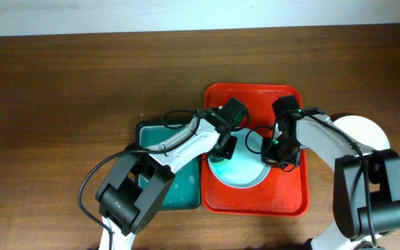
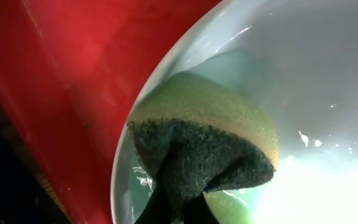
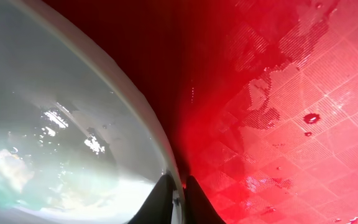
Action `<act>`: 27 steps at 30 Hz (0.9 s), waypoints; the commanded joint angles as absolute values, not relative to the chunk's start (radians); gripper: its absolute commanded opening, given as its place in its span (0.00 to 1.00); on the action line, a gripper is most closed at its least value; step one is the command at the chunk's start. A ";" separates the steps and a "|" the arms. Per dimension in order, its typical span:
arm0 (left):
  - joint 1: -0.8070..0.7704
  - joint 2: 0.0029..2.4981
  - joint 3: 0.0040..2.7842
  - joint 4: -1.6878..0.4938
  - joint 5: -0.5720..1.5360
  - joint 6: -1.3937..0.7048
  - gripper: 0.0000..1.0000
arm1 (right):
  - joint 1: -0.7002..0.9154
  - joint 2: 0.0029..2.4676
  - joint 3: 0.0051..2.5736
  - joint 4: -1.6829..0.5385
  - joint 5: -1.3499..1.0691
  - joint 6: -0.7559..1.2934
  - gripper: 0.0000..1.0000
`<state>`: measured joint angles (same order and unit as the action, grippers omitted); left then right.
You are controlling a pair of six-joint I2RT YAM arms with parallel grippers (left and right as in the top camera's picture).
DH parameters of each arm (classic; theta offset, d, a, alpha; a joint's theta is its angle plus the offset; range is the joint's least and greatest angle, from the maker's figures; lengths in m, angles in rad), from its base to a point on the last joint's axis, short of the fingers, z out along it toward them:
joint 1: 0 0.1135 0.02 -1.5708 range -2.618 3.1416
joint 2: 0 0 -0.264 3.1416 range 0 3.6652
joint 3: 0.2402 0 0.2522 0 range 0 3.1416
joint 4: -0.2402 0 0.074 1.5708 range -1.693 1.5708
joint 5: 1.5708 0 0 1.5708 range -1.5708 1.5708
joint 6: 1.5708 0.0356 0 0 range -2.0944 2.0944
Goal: Clean dirty plates on tray and stack at the side
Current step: 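Scrub the held plate with the sponge in the left gripper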
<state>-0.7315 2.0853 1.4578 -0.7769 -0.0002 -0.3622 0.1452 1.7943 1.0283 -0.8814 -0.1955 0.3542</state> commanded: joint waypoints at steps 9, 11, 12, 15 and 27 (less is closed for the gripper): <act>-0.802 2.206 1.416 -0.563 0.452 -0.410 0.00 | 0.156 1.808 0.998 -0.882 -0.145 0.345 0.09; -0.786 2.204 1.420 -0.610 0.429 -0.410 0.00 | 0.156 1.808 0.998 -0.883 -0.145 0.345 0.09; -0.765 2.204 1.427 -0.659 0.421 -0.410 0.00 | 0.156 1.808 0.998 -0.883 -0.145 0.345 0.09; -0.705 2.199 1.471 -0.817 0.261 -0.411 0.00 | 0.156 1.808 0.998 -0.882 -0.145 0.345 0.08; -0.754 2.193 1.541 -0.704 0.533 -0.410 0.00 | 0.156 1.808 0.998 -0.882 -0.145 0.345 0.09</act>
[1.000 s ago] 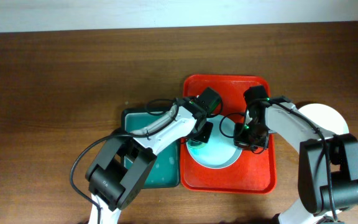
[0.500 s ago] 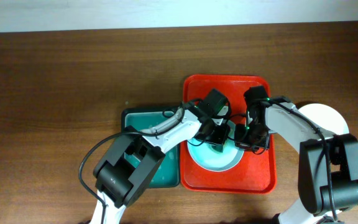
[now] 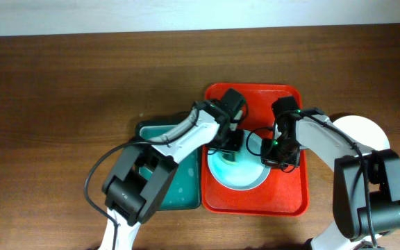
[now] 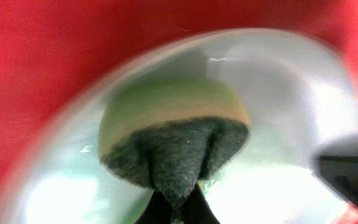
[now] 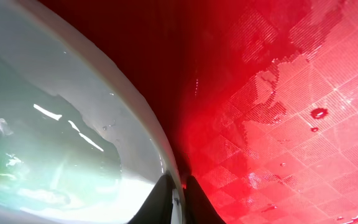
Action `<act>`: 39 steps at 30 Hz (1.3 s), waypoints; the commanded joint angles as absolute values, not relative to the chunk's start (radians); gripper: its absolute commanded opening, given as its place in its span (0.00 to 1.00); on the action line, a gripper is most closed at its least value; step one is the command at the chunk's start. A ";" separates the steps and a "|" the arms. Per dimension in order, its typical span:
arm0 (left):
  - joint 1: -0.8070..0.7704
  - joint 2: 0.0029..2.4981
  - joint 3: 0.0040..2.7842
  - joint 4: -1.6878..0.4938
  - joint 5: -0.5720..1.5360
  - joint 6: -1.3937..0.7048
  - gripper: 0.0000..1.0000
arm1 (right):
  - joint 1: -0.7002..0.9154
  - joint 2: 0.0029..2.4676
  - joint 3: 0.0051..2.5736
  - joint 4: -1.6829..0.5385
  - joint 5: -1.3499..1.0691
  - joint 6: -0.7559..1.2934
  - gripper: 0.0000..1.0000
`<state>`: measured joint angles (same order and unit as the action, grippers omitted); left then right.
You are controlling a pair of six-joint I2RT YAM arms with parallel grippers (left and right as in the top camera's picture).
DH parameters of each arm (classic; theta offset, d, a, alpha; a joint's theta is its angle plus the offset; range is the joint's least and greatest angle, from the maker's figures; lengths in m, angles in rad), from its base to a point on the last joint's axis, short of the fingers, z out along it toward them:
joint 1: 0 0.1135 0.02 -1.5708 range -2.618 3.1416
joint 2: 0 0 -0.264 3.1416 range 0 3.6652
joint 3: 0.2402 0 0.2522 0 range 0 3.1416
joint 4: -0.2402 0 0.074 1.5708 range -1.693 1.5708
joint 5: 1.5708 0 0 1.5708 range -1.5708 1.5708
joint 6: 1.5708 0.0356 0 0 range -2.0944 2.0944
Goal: Clean dirty plates on tray and stack at the side
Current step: 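Scrub the held plate with the sponge in the left gripper, then drop the sponge back into the basin and retract the left arm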
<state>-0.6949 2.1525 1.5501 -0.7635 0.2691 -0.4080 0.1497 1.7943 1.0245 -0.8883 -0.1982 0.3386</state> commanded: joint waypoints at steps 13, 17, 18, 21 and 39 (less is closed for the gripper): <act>-0.750 2.169 1.526 -0.971 0.013 -0.411 0.00 | 0.156 1.808 0.998 -0.889 -0.145 0.345 0.08; -0.742 2.120 1.582 -0.979 -0.198 -0.443 0.00 | 0.156 1.808 0.998 -0.889 -0.145 0.345 0.08; -0.742 2.120 1.598 -0.981 -0.157 -0.440 0.00 | 0.156 1.808 0.998 -0.889 -0.145 0.345 0.08; -0.739 2.109 1.660 -0.991 0.149 -0.390 0.00 | 0.156 1.808 0.998 -0.896 -0.145 0.345 0.08; -0.494 1.748 1.156 -0.883 -0.048 -0.459 0.00 | 0.156 1.808 0.998 -0.893 -0.146 0.262 0.09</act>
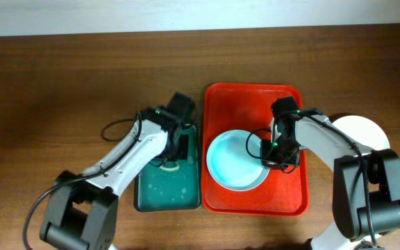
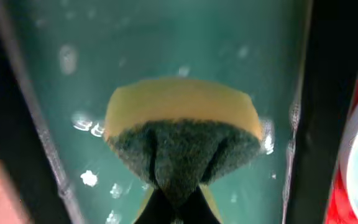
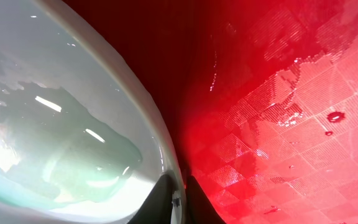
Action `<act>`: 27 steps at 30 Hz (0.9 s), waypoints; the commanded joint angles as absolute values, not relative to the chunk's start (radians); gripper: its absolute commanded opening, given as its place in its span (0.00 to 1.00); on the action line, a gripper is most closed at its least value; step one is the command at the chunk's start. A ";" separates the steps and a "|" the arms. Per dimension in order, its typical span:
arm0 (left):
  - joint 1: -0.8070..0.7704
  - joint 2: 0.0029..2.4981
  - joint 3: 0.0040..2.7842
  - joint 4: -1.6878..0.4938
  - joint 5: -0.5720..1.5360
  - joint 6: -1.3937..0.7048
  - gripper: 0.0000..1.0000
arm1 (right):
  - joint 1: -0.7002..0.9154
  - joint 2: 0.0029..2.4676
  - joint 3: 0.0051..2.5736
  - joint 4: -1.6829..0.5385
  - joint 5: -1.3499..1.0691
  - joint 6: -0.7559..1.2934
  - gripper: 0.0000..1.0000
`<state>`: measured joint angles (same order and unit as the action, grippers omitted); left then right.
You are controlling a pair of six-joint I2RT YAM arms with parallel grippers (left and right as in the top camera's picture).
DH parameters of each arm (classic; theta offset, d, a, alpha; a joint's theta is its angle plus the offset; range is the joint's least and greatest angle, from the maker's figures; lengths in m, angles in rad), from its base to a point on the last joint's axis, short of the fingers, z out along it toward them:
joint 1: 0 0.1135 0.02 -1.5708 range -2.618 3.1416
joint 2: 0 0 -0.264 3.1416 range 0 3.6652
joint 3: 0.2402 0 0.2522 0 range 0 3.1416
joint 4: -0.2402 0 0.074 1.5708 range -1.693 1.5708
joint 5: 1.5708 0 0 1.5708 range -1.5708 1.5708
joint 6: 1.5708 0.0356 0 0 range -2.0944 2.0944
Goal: Clean dirty plates on tray and stack at the side
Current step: 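Drop the sponge back into the basin and retract the left arm, then lift the plate with the right gripper and dip it into the basin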
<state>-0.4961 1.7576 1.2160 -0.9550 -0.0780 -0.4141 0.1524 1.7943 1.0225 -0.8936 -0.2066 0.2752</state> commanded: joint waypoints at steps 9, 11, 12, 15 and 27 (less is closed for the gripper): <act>-0.452 1.594 1.309 -0.985 -0.029 -0.455 0.67 | 0.156 1.793 1.015 -0.876 -0.192 0.269 0.04; -0.413 1.506 1.318 -1.009 -0.029 -0.455 0.79 | 0.156 1.730 1.056 -0.954 -0.194 0.250 0.04; -0.386 1.459 1.318 -1.019 -0.029 -0.455 0.82 | 0.157 1.685 1.085 -0.999 -0.193 0.229 0.04; -0.277 1.310 1.318 -1.034 -0.030 -0.455 0.99 | 0.182 1.544 1.190 -1.134 -0.171 0.213 0.04; -0.201 1.198 1.318 -1.035 -0.033 -0.455 0.99 | 0.675 1.567 1.229 -0.832 0.040 0.533 0.04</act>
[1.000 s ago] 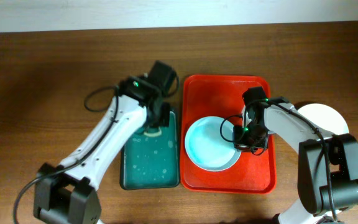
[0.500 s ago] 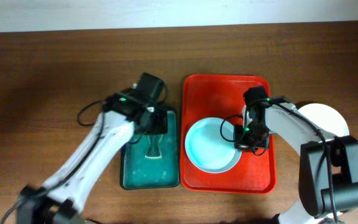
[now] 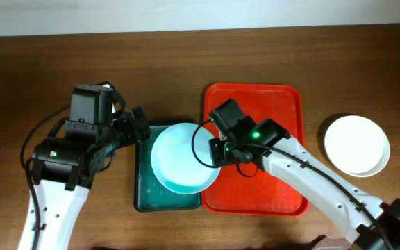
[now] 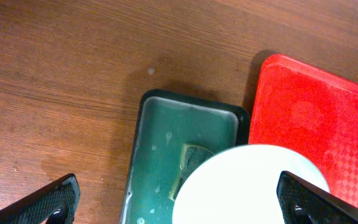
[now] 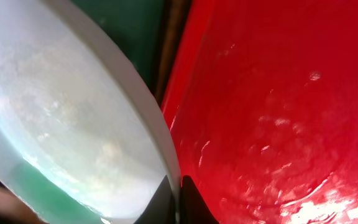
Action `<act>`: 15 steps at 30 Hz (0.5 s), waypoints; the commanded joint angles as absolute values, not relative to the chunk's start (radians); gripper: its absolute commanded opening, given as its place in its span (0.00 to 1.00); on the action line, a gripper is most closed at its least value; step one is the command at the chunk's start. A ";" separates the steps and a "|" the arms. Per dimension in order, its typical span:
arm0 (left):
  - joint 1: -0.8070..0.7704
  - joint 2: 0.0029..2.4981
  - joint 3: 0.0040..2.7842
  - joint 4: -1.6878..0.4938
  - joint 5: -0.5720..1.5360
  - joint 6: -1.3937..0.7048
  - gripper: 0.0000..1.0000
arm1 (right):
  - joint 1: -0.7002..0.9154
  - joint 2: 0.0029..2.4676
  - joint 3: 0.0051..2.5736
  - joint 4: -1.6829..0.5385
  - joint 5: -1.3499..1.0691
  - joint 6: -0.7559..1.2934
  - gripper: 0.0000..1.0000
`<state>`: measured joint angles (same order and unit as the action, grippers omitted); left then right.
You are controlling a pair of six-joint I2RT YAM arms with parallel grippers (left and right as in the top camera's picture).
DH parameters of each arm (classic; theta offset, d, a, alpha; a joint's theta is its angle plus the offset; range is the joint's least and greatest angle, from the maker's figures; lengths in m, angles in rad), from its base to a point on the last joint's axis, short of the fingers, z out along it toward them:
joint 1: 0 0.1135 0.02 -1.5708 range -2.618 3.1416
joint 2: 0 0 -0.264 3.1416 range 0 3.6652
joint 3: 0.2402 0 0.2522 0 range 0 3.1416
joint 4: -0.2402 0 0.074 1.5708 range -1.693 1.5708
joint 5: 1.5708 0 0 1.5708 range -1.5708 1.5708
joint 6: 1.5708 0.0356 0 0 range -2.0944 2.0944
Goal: Clean dirty plates on tray and stack at the side
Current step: 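Lift the plate with the right gripper and dip it into the basin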
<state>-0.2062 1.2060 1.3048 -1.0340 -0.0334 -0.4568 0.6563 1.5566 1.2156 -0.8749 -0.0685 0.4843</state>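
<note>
My right gripper (image 3: pixel 215 148) is shut on the rim of a white plate (image 3: pixel 184 158), holding it over the green water tub (image 3: pixel 143 182), left of the red tray (image 3: pixel 269 184). In the right wrist view the plate (image 5: pixel 67 118) is wet and its rim sits pinched between my fingertips (image 5: pixel 179 198). My left gripper (image 3: pixel 139 123) hangs open above the tub's far left corner, holding nothing. The sponge (image 4: pixel 189 163) lies in the tub (image 4: pixel 160 143), half hidden under the plate (image 4: pixel 247 186). A stack of clean white plates (image 3: pixel 356 144) sits to the right of the tray.
The red tray (image 4: pixel 316 124) holds nothing but water drops. Bare brown wooden table surrounds the tub, the tray and the stack. A pale wall runs along the table's far edge.
My left gripper let go of the sponge in the tub and now hangs open, higher and further left. My right gripper carried the plate from the tray to above the tub.
My left gripper pressed the sponge on the plate in the tray at two spots while my right gripper held its rim. Then the sponge was in the tub, still gripped. Now the sponge lies loose there and the plate is held over the tub.
</note>
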 commanded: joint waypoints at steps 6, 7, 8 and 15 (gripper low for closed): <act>-0.201 1.198 1.318 -1.035 -0.033 -0.455 0.99 | 0.686 1.537 1.246 -0.796 0.250 0.501 0.04; -0.201 1.198 1.318 -1.035 -0.033 -0.455 0.99 | 0.696 1.531 1.248 -0.795 0.297 0.494 0.04; -0.201 1.198 1.318 -1.035 -0.033 -0.455 0.99 | 0.714 1.522 1.251 -0.796 0.349 0.486 0.04; -0.201 1.198 1.318 -1.035 -0.033 -0.455 0.99 | 0.904 1.513 1.302 -0.805 0.751 0.468 0.04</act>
